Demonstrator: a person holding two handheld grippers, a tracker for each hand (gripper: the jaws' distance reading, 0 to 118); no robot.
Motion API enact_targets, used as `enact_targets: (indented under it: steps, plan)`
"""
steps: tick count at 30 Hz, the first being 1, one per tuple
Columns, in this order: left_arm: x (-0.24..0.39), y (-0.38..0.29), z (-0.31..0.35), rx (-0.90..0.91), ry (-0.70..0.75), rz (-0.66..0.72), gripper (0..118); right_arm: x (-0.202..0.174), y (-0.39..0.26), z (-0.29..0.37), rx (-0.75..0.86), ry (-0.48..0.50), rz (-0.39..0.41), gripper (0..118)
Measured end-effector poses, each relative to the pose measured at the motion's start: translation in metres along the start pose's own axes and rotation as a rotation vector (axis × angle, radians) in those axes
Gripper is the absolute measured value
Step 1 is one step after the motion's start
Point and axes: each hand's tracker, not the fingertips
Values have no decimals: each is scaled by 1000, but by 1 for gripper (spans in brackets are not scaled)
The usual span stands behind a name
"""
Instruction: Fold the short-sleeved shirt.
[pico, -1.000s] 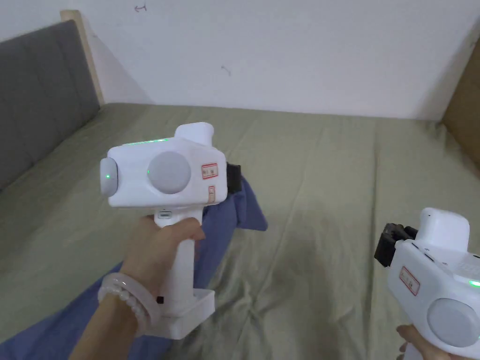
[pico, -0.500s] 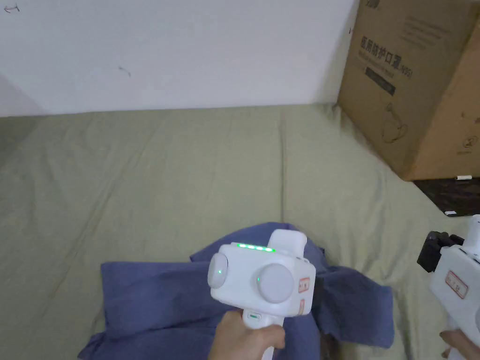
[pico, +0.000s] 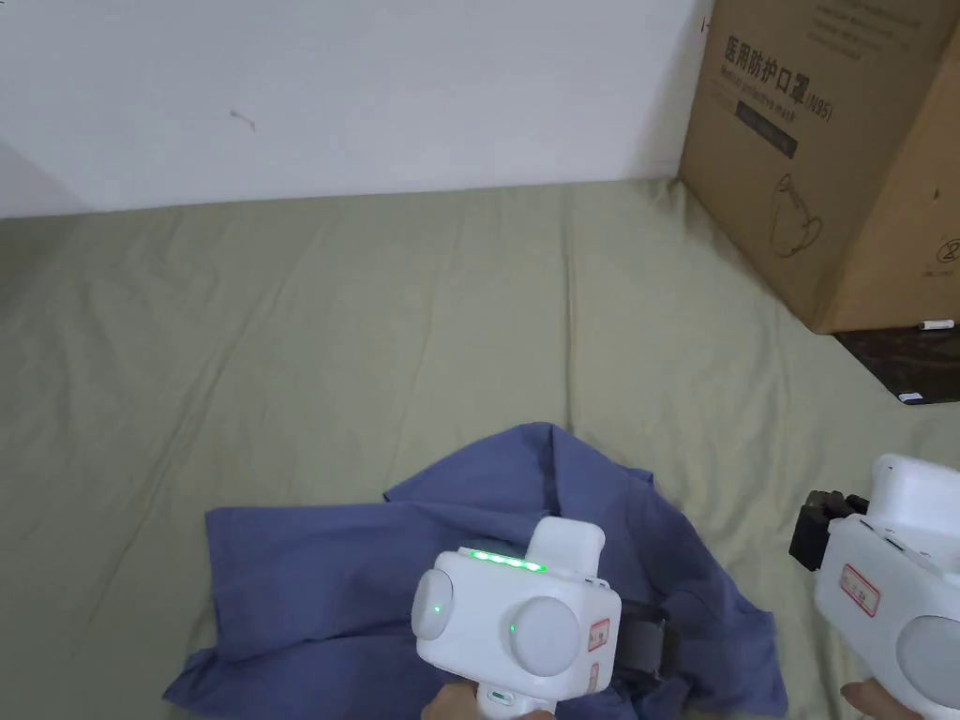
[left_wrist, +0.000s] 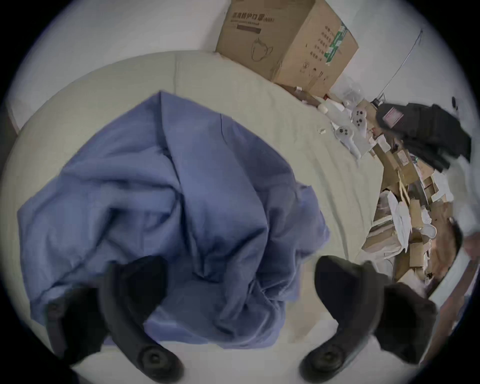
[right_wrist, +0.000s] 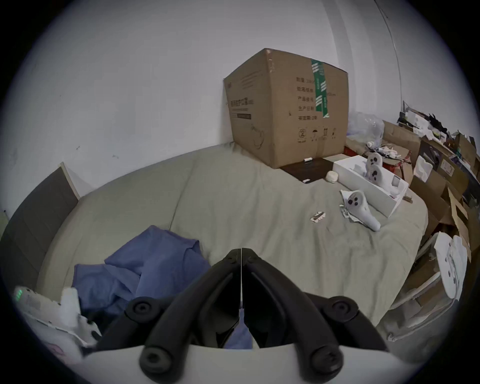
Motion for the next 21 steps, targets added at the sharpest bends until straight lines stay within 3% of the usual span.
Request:
enact_targets:
  steps: [7, 9, 10, 11, 12, 16, 20, 21]
  plan:
    - [-46, 4, 63, 101, 78, 100, 108, -34, 3, 8, 7, 72, 73, 0]
    - [-62, -12, 75, 121, 138, 125, 79, -43, 0, 12, 6, 98, 86, 0]
    - [-71, -22, 79, 104, 163, 135, 58, -49, -2, 14, 4, 115, 91, 0]
    - [-81, -35, 81, 88, 188, 158, 24, -55, -5, 15, -4, 135, 97, 0]
    - [-92, -48, 82, 73, 201, 198, 3, -61, -10, 16, -12, 151, 104, 0]
    - [-129, -90, 91, 60, 236, 327, 0, -84, -22, 12, -53, 192, 172, 0]
    - [-165, -115, 115, 133, 345, 317, 0, -99, -25, 9, -63, 226, 185, 0]
    - [-177, -123, 124, 171, 385, 305, 6, -102, -24, 9, -65, 232, 190, 0]
